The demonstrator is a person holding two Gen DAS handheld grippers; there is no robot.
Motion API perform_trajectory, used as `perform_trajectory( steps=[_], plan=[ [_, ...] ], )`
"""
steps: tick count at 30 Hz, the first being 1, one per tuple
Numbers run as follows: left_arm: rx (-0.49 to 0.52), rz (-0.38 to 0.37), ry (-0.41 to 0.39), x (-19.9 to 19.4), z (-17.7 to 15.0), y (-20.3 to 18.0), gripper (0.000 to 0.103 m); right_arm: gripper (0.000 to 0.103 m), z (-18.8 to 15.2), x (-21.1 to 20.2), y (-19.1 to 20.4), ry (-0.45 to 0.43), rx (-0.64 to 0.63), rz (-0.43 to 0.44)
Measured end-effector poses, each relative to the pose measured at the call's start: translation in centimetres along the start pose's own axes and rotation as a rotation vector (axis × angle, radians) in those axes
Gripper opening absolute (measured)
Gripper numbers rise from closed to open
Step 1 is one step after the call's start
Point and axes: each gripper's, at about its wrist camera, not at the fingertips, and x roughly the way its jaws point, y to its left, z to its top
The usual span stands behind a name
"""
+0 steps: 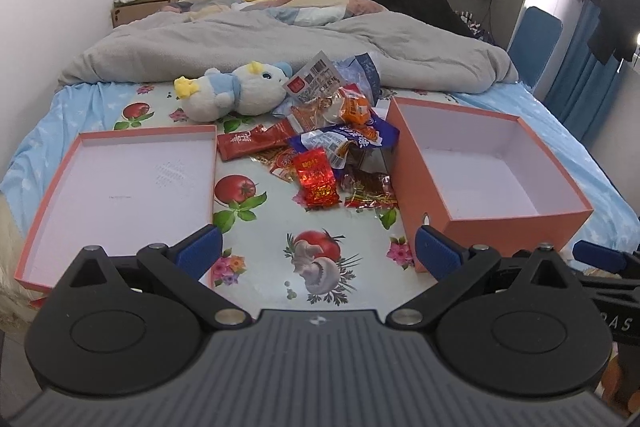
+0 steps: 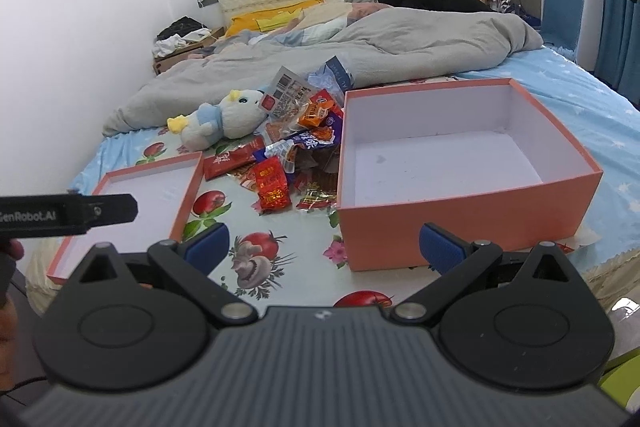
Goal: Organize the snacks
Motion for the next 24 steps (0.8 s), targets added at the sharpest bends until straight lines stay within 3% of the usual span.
perform_trajectory(
  steps=[13,21,24],
  plan=[
    [0.011,0.007,0.003,0.2,-0.4,0.0,0.103,0.103,-0.7,0.4,0.4,0.002,-0.008,0.03],
    [0.005,-0.002,0.044,2.1,-0.4,0.7,0.103,0.103,-1.3,1.4,0.5,0.005,-0.018,0.017],
    [-0.002,-0.004,0.048,2.5,-0.2,1.1,0.103,0.097,-1.5,1.4,0.6,0.003,-0.027,0.006]
  ],
)
